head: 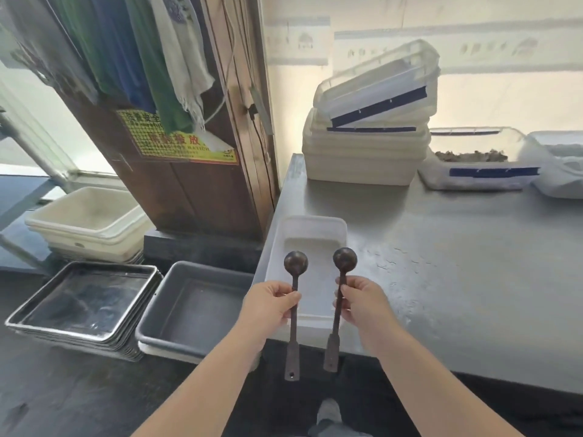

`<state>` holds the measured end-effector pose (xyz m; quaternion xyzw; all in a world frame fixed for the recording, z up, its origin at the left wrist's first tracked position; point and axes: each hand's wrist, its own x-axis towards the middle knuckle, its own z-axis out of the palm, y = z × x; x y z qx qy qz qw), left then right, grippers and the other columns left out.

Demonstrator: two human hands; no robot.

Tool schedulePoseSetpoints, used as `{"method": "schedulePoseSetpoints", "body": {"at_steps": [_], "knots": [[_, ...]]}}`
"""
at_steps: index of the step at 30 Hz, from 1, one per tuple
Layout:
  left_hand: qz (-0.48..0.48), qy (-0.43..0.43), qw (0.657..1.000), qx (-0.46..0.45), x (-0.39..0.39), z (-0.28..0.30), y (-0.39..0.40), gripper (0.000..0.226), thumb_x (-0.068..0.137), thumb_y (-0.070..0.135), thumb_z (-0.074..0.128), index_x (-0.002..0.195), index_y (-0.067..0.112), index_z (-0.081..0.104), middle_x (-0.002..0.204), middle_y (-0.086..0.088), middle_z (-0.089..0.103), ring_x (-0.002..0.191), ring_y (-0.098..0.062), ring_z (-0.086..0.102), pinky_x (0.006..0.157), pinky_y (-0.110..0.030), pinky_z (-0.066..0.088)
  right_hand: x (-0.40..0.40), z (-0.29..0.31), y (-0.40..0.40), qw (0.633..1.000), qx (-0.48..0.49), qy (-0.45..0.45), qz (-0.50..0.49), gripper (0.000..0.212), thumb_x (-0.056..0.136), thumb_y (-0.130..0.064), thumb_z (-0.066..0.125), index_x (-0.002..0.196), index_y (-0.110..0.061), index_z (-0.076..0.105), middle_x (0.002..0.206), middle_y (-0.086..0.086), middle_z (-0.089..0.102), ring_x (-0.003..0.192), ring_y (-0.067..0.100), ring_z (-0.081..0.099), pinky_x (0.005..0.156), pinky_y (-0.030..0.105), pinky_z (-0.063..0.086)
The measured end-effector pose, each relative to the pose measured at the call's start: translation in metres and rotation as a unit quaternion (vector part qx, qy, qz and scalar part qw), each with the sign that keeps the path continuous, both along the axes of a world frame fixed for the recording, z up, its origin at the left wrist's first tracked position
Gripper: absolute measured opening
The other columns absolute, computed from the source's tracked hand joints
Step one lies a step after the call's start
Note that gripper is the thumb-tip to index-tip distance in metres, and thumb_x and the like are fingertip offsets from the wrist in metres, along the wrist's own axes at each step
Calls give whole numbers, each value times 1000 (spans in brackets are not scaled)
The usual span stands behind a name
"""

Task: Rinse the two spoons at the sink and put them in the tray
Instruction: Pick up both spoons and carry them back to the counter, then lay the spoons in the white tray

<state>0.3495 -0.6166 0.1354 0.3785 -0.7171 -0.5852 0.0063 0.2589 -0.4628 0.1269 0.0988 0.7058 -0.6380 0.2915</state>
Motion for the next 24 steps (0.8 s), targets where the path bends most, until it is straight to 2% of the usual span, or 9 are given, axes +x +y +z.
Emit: {"method": "schedulePoseSetpoints", "body": {"at_steps": [3,6,9,11,14,17,20,22,24], "knots": [[5,-17,1000,-4,-44,-10,-19,4,85,19,72,81,20,72,72,-1,74,59,-8,68,48,-12,50,-42,-12,-25,1000,6,-9,17,27,98,-1,45,92,-14,68,72,5,61,66,18,60,61,25,56],[8,-22,1000,18,-80,-21,-36,5,87,14,69,87,17,72,79,-3,75,70,-13,71,52,-13,52,-74,-25,-47,999,23,9,38,33,91,2,43,77,-16,68,64,2,60,65,20,57,68,34,52],[1,-22,999,35,-106,-34,-46,9,90,9,64,91,14,72,86,-6,76,76,-17,71,55,-14,54,-96,-37,-67,997,61,15,50,32,86,-1,42,74,-17,67,58,-2,59,62,19,55,64,34,46],[-5,-30,998,47,-121,-46,-52,12,91,7,61,92,13,71,87,-9,75,75,-19,70,60,-20,58,-105,-49,-81,994,93,19,55,31,86,-3,41,78,-17,67,63,0,62,62,19,56,59,32,45],[-16,-60,997,49,-141,-73,-57,13,91,6,57,92,11,69,85,-11,72,70,-22,67,68,-31,60,-113,-68,-102,980,178,38,78,27,89,-5,41,89,-9,68,82,10,68,75,28,62,65,37,51],[-49,-107,993,21,-152,-99,-58,12,90,11,56,84,16,65,80,-8,69,71,-24,63,76,-40,59,-114,-88,-110,958,261,34,113,23,88,-4,46,92,-4,69,86,10,66,75,27,58,58,31,43],[-108,-156,980,-61,-156,-115,-58,13,89,14,55,78,19,61,78,-4,64,74,-23,59,63,-28,46,-108,-105,-113,946,303,8,114,18,88,-5,47,80,-8,63,81,10,63,71,26,55,55,29,42],[-128,-173,972,-90,-155,-123,-60,20,87,12,54,68,18,56,72,-4,60,69,-23,53,52,-25,37,-104,-115,-116,943,320,2,96,21,88,-5,44,72,-12,55,72,6,56,66,25,53,56,29,42],[-138,-188,967,-103,-154,-129,-60,24,85,11,52,61,15,50,65,-5,55,59,-21,46,47,-25,32,-102,-122,-118,938,335,4,87,19,89,-5,43,76,-13,55,74,5,56,66,23,54,56,29,42]]}}
